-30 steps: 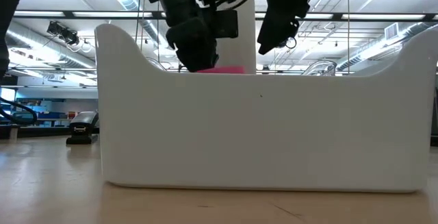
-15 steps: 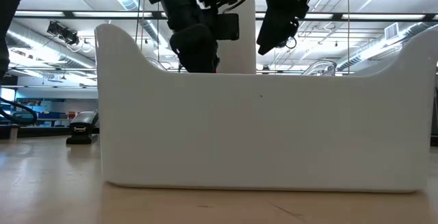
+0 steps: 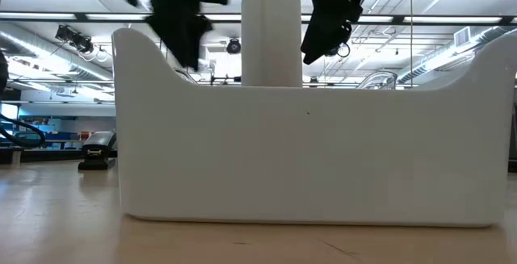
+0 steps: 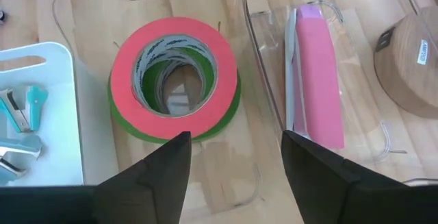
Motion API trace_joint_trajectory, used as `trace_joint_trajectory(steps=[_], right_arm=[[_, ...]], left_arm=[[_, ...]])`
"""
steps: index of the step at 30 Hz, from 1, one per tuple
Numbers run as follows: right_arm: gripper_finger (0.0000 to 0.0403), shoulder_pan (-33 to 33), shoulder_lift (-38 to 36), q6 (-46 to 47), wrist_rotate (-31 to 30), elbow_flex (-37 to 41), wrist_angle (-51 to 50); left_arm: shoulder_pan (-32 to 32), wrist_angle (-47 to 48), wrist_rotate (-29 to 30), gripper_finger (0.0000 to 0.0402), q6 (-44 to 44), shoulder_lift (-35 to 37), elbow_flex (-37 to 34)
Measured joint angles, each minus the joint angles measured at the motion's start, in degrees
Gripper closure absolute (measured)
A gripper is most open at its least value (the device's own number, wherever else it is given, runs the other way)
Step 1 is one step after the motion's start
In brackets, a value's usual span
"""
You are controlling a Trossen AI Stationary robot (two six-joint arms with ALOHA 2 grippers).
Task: Pick and place Stapler, Stapler remover, tape
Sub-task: Put the black stapler into the top transparent bin
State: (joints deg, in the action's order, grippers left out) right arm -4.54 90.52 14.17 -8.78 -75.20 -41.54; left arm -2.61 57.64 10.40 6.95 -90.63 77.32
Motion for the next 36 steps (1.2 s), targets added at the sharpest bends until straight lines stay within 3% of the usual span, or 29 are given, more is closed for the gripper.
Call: trace_joint_trajectory(steps=[5, 14, 19, 27, 36], right_arm=[[0.0175, 0.0, 0.0, 0.3, -0.7, 0.0, 0.7], [0.0175, 0.0, 0.0, 0.3, -1.3, 0.0, 2.2], [0.0175, 0.0, 0.0, 0.3, -1.3, 0.0, 2.3], [0.0175, 0.0, 0.0, -1.6, -1.3, 0.0, 2.0], [0.0175, -1.0, 0.0, -1.4, -0.6, 0.0, 1.7]], left_arm=[[0.1, 13.4, 3.2, 0.0184, -8.5, 1.4, 0.0], [1.9, 26.5, 5.3, 0.0184, -43.2, 1.4, -0.2], [0.8, 26.3, 5.2, 0.0189, -61.0, 1.4, -3.1], [-3.2, 25.1, 3.7, 0.0209, -81.9, 1.4, -13.8], [-6.7, 13.5, 4.4, 0.0209, -103.0, 1.4, -20.3]])
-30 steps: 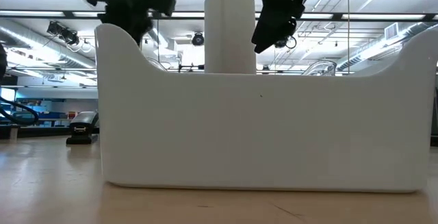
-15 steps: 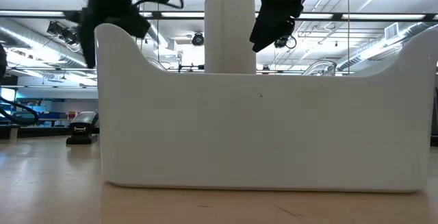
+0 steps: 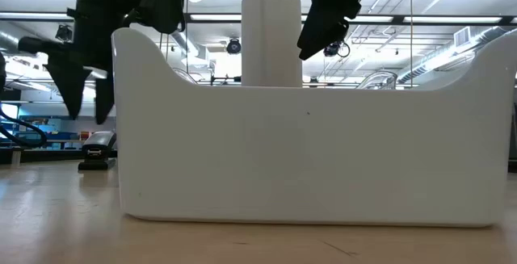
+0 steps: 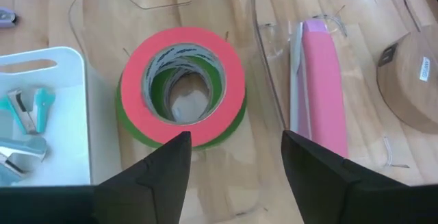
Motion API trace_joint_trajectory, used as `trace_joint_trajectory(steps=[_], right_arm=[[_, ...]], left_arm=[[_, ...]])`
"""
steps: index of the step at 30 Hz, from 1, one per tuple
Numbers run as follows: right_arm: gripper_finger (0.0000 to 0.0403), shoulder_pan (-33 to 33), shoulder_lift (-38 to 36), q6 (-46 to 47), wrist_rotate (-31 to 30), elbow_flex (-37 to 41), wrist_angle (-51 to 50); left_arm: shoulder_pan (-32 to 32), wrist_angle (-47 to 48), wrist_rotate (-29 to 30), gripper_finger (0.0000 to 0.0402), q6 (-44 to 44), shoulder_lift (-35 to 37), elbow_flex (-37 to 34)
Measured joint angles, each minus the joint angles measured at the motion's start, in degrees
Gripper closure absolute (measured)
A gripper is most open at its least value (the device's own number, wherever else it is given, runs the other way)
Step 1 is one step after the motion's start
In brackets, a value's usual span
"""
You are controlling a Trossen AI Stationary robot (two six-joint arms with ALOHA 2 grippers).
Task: Pick and place Stapler, Stapler remover, tape
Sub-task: Put the black stapler into the top transparent bin
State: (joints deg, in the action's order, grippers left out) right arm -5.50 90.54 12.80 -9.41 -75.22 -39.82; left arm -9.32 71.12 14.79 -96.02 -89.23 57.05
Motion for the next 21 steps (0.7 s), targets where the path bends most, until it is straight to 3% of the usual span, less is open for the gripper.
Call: trace_joint_trajectory(steps=[12, 21], right_arm=[[0.0175, -1.5, 0.0, -0.2, 4.5, 0.0, 0.0], [0.0175, -3.3, 0.0, -2.4, 4.4, 0.0, 0.1]], left_arm=[[-0.3, -5.5, 2.7, 0.0209, -17.4, 0.0, -1.4], [-0.2, -9.5, 3.0, 0.0209, -19.1, -1.3, -1.4]])
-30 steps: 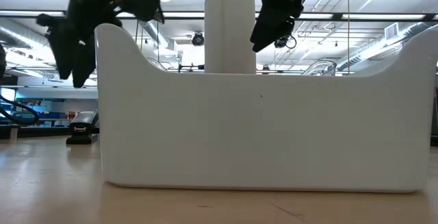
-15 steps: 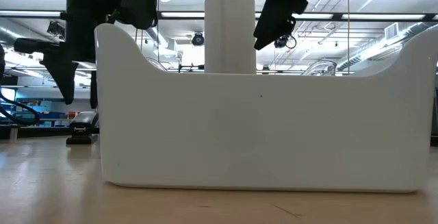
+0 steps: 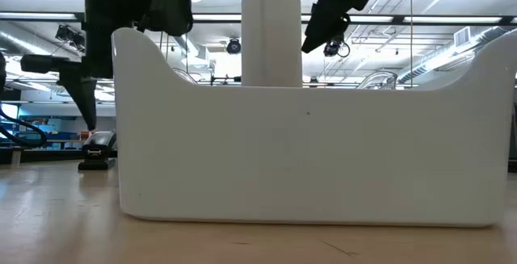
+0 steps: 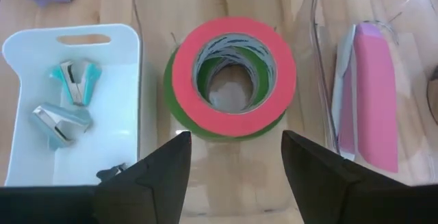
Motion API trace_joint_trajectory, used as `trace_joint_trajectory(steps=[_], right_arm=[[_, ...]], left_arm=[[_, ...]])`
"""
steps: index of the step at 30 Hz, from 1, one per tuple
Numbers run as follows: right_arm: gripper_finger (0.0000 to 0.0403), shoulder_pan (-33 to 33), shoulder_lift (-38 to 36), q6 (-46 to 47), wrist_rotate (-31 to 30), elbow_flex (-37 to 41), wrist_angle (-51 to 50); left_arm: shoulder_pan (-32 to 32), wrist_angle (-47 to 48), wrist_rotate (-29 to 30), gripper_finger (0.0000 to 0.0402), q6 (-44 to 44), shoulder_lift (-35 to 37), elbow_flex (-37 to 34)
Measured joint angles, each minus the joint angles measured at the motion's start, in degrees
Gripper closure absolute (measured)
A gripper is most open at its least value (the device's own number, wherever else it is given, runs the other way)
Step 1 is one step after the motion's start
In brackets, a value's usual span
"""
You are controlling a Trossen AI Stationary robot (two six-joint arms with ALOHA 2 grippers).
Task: Pick and place Stapler, Stapler remover, tape
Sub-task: Put the black stapler into the top transparent bin
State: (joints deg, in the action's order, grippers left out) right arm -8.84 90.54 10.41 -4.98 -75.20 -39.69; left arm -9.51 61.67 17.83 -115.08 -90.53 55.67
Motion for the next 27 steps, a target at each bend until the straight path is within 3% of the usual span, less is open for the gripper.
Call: trace_joint_trajectory(steps=[15, 27], right_arm=[[0.0175, -1.7, 0.0, -3.8, -0.1, 0.0, 0.0], [0.0175, -1.8, 0.0, -4.0, -0.1, 0.0, -0.3]], left_arm=[[0.4, 1.4, -1.6, 0.0209, -5.5, -3.4, 0.0], [1.4, 0.5, 0.5, 0.0209, -4.1, -8.8, 0.0]])
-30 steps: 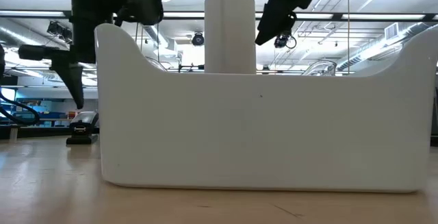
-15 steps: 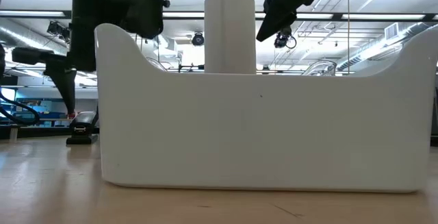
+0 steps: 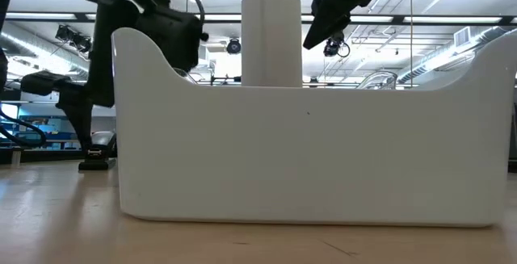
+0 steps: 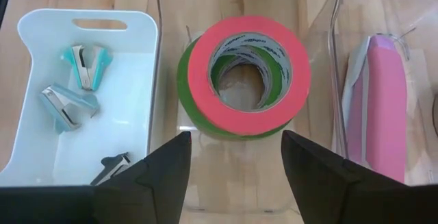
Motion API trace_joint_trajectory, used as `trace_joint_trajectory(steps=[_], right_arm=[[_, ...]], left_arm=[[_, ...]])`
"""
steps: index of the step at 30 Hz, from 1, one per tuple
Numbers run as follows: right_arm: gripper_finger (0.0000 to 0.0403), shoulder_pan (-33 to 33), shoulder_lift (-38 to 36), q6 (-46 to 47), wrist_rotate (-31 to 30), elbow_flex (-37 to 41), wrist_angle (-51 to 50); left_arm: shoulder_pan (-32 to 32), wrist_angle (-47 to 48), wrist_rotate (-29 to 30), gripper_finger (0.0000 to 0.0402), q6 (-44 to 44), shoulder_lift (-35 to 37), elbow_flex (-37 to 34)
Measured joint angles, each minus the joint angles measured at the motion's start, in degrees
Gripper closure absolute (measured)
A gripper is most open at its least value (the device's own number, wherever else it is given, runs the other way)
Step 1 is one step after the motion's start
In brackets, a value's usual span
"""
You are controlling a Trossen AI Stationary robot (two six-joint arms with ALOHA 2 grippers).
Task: Pick and place Stapler, Stapler remover, tape
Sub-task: Put the black stapler into the top transparent bin
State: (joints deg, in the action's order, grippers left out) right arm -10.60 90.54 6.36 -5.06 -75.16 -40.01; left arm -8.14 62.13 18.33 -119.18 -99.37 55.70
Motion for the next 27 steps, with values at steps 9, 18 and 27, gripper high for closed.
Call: trace_joint_trajectory(steps=[9, 18, 27], right_arm=[[0.0175, 0.0, 0.0, 0.0, 0.0, 0.0, 0.5], [0.0175, 0.0, 0.0, 0.0, 0.0, 0.0, 0.5], [0.0175, 0.0, 0.0, -0.8, 0.0, 0.0, 0.0]], left_arm=[[0.9, -0.6, 2.9, 0.0216, 12.6, -4.1, 0.1], [1.6, -1.4, 3.3, 0.0281, 27.3, -4.7, 0.1], [1.0, 4.3, 2.0, 0.0281, 33.0, -2.1, 0.9]])
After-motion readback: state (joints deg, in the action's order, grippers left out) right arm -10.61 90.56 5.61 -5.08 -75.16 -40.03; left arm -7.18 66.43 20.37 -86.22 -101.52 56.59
